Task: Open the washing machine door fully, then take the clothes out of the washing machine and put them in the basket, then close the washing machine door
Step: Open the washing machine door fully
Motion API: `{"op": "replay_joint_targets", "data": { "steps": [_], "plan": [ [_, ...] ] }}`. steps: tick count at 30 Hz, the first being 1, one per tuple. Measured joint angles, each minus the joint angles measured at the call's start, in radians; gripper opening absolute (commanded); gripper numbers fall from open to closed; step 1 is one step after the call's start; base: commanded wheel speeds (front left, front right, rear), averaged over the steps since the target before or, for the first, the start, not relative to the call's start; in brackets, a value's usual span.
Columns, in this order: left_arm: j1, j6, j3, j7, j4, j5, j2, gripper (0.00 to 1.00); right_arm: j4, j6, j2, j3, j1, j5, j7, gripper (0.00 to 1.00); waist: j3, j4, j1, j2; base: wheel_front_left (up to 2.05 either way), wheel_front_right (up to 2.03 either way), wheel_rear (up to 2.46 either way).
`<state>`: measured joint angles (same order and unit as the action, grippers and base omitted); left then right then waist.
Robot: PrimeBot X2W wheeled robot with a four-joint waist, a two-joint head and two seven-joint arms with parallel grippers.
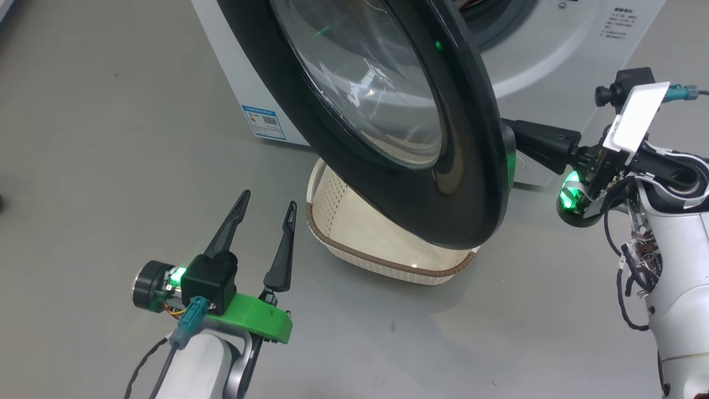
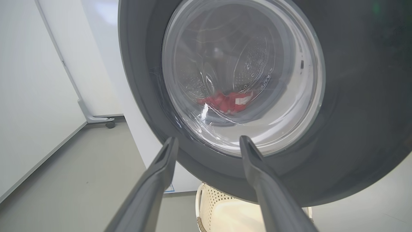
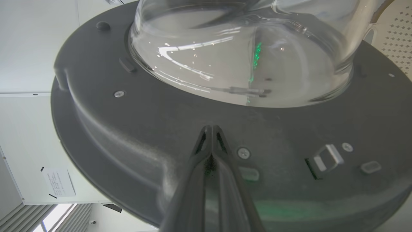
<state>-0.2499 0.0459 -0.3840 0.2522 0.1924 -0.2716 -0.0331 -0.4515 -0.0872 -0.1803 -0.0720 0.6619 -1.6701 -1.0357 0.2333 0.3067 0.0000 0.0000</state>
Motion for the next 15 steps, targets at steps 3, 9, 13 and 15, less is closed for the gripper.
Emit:
{"op": "replay_joint_targets", "data": {
  "steps": [3,9,13,15],
  "plan": [
    [0.007,-0.008,-0.005,0.0,0.004,0.0,0.0,1.0,0.016,-0.004,0.014,-0.011,-0.024,0.0,-0.007,0.0,-0.015,0.02,0.0,0.0,0.0,0.0,0.0],
    [0.027,-0.015,-0.007,0.0,0.011,0.0,0.0,1.0,0.051,-0.008,0.048,-0.041,-0.079,0.0,-0.021,0.0,-0.044,0.064,0.0,0.0,0.0,0.0,0.0],
    [0.04,-0.018,-0.007,0.0,0.015,0.0,-0.001,1.0,0.078,-0.008,0.071,-0.065,-0.112,-0.001,-0.025,0.0,-0.061,0.097,0.0,0.0,0.0,0.0,0.0],
    [0.044,-0.022,-0.007,0.0,0.016,0.001,-0.001,1.0,0.092,-0.009,0.081,-0.077,-0.129,-0.002,-0.025,0.0,-0.069,0.112,0.0,0.0,0.0,0.0,0.0]
  ]
}}
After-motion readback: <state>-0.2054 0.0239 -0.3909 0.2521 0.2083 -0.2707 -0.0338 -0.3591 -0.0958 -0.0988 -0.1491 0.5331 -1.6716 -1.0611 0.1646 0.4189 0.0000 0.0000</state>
